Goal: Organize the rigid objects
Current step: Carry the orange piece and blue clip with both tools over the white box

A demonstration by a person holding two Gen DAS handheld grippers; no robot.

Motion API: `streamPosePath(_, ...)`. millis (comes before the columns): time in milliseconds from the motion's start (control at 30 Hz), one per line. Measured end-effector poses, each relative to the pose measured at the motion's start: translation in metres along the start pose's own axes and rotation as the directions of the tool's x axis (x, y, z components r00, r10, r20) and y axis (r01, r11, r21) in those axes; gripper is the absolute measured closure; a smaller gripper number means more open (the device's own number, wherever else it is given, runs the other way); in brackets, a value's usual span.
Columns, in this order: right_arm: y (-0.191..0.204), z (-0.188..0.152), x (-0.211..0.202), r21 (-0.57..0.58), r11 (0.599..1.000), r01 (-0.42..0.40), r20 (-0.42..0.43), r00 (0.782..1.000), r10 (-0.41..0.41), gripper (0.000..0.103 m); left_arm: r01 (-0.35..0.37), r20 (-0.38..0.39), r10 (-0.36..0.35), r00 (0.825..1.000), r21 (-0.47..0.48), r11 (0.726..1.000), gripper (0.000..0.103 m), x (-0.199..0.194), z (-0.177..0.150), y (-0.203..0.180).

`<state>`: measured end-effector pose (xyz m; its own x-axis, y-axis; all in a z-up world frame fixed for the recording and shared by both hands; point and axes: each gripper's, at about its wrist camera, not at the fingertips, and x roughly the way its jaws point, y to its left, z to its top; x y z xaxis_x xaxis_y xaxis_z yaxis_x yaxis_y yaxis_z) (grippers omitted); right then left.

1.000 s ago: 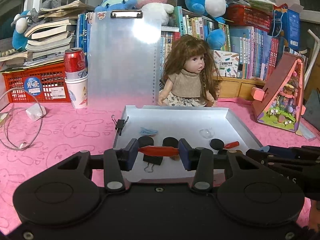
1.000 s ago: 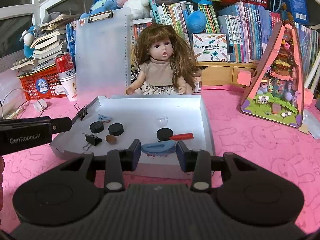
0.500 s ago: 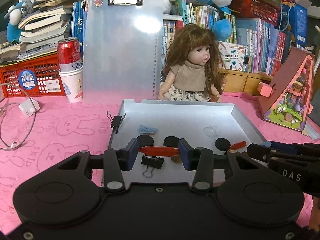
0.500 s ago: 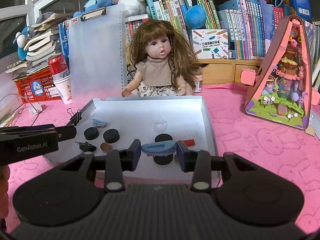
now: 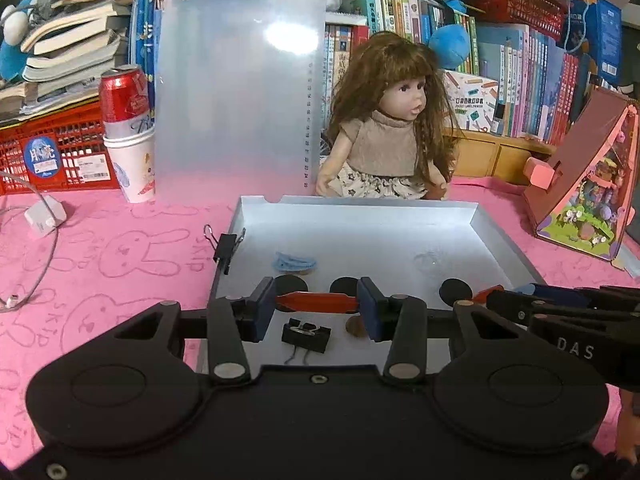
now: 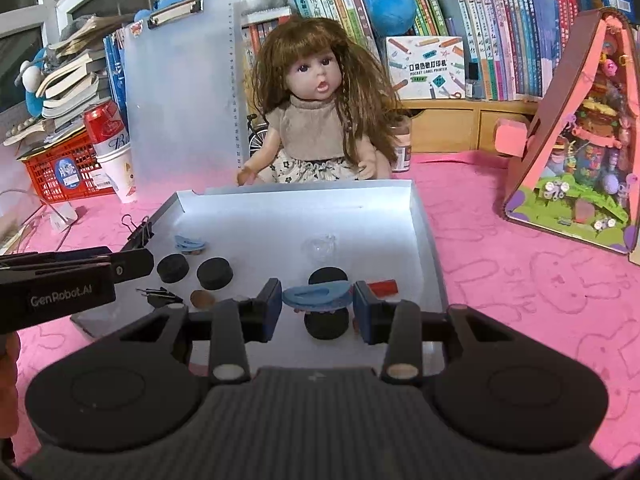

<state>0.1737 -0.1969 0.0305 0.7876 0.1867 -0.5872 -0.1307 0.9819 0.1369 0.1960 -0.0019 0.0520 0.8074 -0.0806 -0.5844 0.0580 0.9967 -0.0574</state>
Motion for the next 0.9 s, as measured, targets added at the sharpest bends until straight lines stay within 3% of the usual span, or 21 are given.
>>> streamPosePath(267, -0.007, 0.011, 0.019, 0.033, 0.999, -0.038, -0.055, 0.998, 0.039, 0.058, 0.012, -0.044, -0.013, 0.999, -0.012, 1.0, 0.061, 0.019, 0.002, 0.003)
streamPosePath(467, -0.015, 0.037, 0.043, 0.064, 0.994, -0.083, -0.138, 0.986, 0.092, 0.058, 0.089, -0.14, -0.094, 0.986, -0.046, 0.995, 0.061, 0.05, 0.03, 0.014)
streamPosePath(733, -0.023, 0.059, 0.073, 0.111, 0.993, -0.034, -0.158, 0.986, 0.051, 0.058, 0.074, -0.177, -0.09, 0.98, -0.092, 0.993, 0.061, 0.087, 0.062, 0.021)
streamPosePath(900, -0.029, 0.063, 0.085, 0.132, 0.991, 0.002, -0.177, 0.984, 0.022, 0.058, 0.08, -0.2, -0.097, 0.975, -0.092, 0.993, 0.061, 0.105, 0.065, 0.018)
